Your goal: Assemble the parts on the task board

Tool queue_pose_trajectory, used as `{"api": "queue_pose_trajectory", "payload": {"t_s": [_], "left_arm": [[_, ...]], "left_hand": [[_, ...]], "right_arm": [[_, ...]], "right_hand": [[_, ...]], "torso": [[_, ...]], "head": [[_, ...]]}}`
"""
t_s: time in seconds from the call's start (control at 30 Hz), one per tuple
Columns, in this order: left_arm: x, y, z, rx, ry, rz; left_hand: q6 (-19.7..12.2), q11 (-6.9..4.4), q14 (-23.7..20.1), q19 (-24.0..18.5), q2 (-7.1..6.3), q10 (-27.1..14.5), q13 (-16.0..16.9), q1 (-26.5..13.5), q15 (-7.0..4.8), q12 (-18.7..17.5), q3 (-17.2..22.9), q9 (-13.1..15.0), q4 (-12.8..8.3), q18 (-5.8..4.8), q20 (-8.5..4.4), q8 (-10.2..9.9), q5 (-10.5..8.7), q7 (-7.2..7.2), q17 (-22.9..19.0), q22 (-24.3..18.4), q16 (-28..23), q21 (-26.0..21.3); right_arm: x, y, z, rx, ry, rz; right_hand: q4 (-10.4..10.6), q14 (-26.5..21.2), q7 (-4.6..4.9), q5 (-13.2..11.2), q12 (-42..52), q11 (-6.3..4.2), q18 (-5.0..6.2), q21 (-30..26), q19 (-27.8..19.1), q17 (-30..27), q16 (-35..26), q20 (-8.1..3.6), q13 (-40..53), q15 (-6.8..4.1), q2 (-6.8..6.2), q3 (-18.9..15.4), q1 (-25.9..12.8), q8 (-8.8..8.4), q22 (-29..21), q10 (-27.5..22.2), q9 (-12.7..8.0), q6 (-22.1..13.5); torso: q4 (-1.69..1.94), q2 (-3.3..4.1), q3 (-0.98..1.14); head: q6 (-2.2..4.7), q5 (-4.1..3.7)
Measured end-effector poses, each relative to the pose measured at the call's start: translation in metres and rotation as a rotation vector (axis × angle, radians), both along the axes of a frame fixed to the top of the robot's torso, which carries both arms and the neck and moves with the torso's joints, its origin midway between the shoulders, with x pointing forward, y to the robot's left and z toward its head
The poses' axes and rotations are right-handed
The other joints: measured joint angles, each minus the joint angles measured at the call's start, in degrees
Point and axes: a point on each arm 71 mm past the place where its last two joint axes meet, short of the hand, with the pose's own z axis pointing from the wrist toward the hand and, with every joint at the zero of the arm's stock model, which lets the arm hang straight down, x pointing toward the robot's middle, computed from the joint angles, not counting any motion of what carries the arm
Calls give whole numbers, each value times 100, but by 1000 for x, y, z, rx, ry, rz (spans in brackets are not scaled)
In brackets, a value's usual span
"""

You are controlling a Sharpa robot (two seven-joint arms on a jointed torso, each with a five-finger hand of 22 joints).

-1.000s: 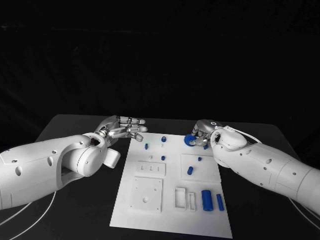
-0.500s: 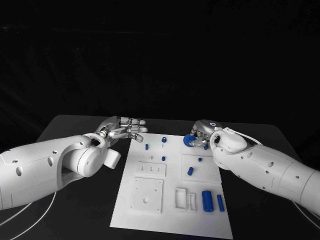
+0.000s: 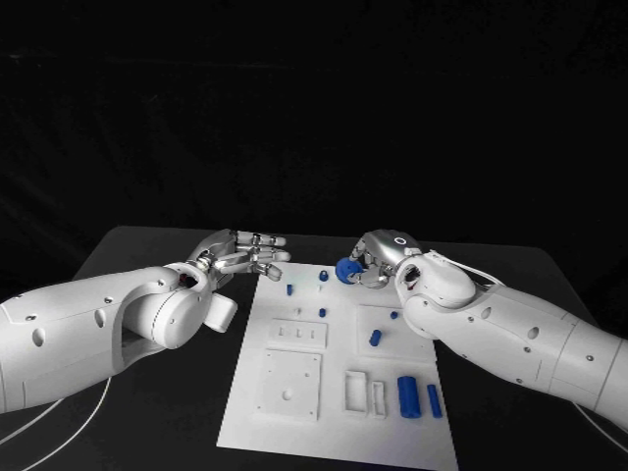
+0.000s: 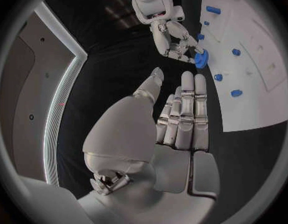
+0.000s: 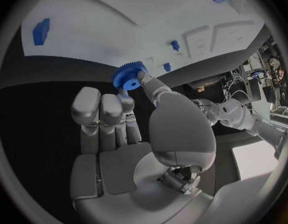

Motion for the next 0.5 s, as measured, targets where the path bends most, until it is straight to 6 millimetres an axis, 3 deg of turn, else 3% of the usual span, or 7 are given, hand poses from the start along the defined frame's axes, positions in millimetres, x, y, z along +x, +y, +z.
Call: {"api": "queue_pose_trajectory", "payload": {"t_s": [0.5], "left_arm": [[0, -2, 0, 0, 0, -3]], "left_hand": [[0, 21, 0, 0, 0, -21, 0, 0, 0, 0, 0, 0, 0, 0, 0, 0, 0, 0, -4, -5, 0, 22]], "right_arm": [[-11, 38, -15, -29, 2, 75]], "right_hand": [[29, 0, 0, -18, 0, 9, 0, 0, 0, -8, -1, 0, -1, 0, -2, -2, 0, 12, 0, 8, 1, 1]], "torso": [[13, 6, -4]], "head": [[5, 32]]}}
